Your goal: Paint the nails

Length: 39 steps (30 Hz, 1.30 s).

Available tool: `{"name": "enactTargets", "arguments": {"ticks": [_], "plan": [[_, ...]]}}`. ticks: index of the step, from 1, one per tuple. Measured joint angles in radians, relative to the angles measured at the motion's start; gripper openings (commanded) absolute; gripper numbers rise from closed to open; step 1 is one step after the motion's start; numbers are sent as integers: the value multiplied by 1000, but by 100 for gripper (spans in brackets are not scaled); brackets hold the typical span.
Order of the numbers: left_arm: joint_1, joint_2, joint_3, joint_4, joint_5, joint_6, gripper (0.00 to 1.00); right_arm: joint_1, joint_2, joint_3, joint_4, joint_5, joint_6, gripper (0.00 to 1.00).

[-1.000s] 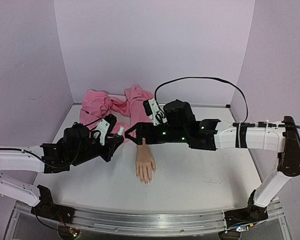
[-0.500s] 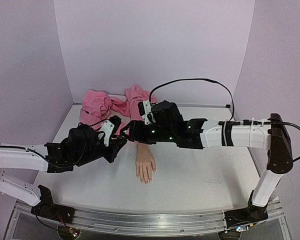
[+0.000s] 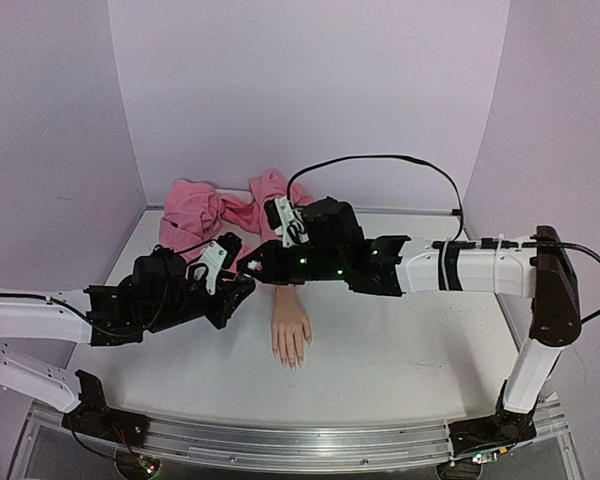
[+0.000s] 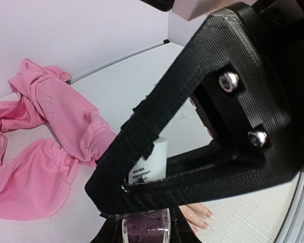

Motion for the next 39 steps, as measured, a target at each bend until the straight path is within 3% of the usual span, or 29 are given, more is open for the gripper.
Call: {"name": "enactTargets", "arguments": {"ticks": [4,7,10,13,14,16,19,22,24,28,32,39], "plan": [[30,-41,0,-37,127,-2,0,-16,-16,-37,54,-129,-89,0],[92,-92,0,-51,414,-11,0,-32,-66,-79,80,-303,-207,0],[133,-142,1,-27,787,-45,0,-38,-137,-129,122,-592,-368,0],[130,-159,13,-8,1016,-99,0,-10,-169,-145,169,-735,-479,0],[130,-160,15,-4,1049,-110,0,-4,-170,-145,179,-748,-497,3],[132,-159,16,-5,1064,-119,0,-2,-170,-150,191,-756,-524,23],[134,-157,16,-9,1042,-104,0,-5,-176,-159,190,-741,-530,59],[142,-159,16,13,928,-76,0,-24,-220,-189,130,-635,-528,87],[142,-159,16,16,795,-54,0,-34,-246,-194,83,-521,-511,97],[97,-159,0,17,459,-9,0,-61,-280,-195,0,-257,-454,98],[32,-134,-2,12,196,22,0,-81,-276,-195,-63,-110,-347,94],[-11,-1,13,10,-33,40,0,-72,-200,-148,-65,-36,-148,85]]}}
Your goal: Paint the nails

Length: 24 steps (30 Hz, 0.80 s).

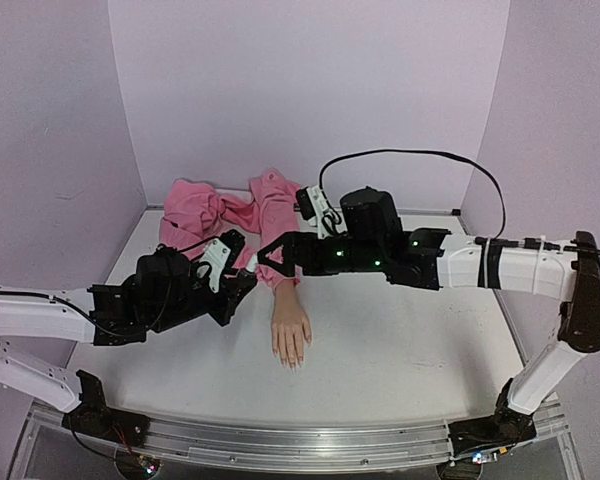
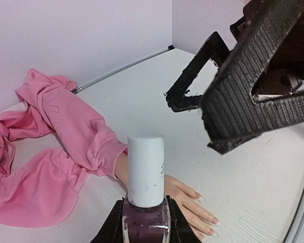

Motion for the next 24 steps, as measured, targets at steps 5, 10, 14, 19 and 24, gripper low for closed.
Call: {"name": "enactTargets", "arguments": {"ticks": [5,10,14,19,24], "plan": [[-11,51,26,0,-43,3,0,15,69,54,18,7,79,69],[-16,58,45,2,-61,5,0,23,122,90,54,-4,117,47],[-16,64,47,-2,-65,5,0,26,154,103,68,-14,140,28],[-16,66,47,0,-61,3,0,26,156,108,87,-27,137,10],[0,54,47,-8,13,-25,0,13,156,108,87,-99,85,0]]}}
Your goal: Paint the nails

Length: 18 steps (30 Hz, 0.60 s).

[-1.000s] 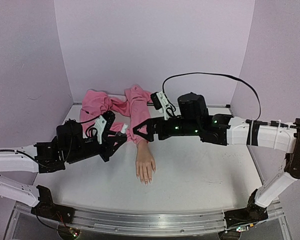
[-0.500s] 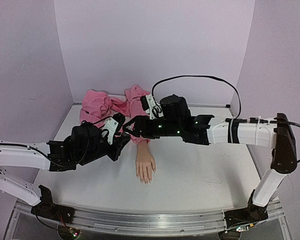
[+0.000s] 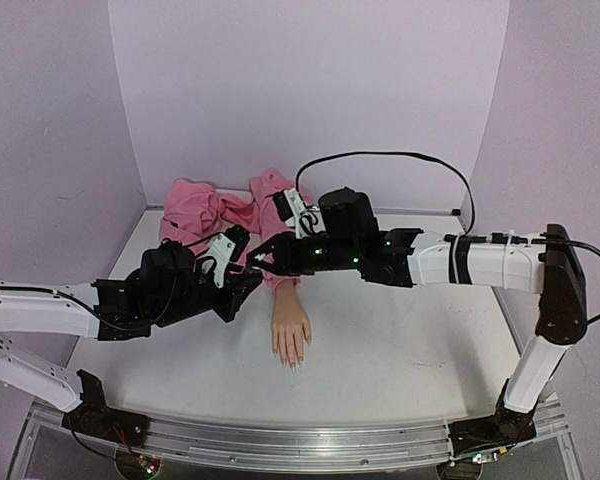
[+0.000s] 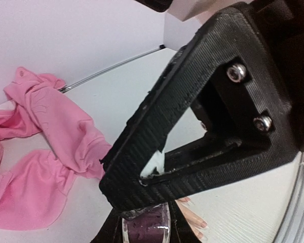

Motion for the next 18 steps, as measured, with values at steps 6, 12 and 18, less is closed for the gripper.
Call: {"name": "enactTargets", "arguments": {"ticks": [6,12,18], "plan": [[148,-61,0,-5,591,-88,0,-69,-35,-39,40,-406,-240,0],[164,-71,8,61,1093,-211,0,-39,-128,-102,69,-707,-435,0],[157,-73,5,89,1049,-192,0,-26,-146,-115,89,-690,-449,53]]}}
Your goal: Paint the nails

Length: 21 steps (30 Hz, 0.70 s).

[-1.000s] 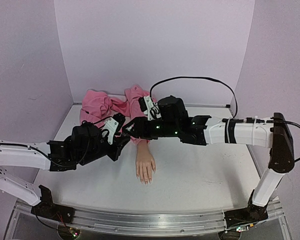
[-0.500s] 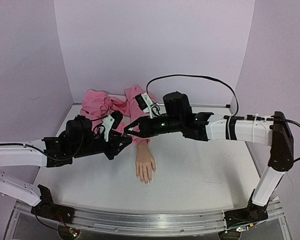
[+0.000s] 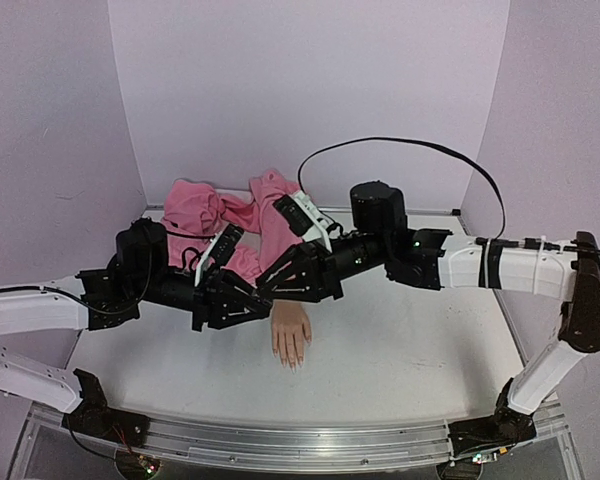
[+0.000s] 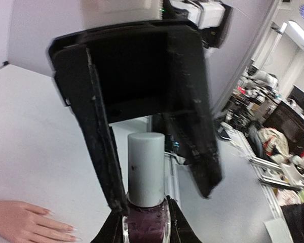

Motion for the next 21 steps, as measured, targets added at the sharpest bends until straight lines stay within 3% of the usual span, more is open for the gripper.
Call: {"name": "enactTargets", "arguments": {"ticks": [3,7,10,14,21], "plan": [[-1,-14,-19,10,-164,45,0,-8,-40,-26,-19,111,38,76],[-48,-50,-53,18,-452,137,0,-6,-75,-36,-53,324,117,79],[-121,-55,-61,18,-660,214,0,-5,-77,-32,-81,469,206,72],[-175,-49,-61,17,-856,274,0,3,-39,13,-109,582,319,55],[-206,-10,-60,26,-1053,320,0,45,45,123,-125,691,406,36]]}}
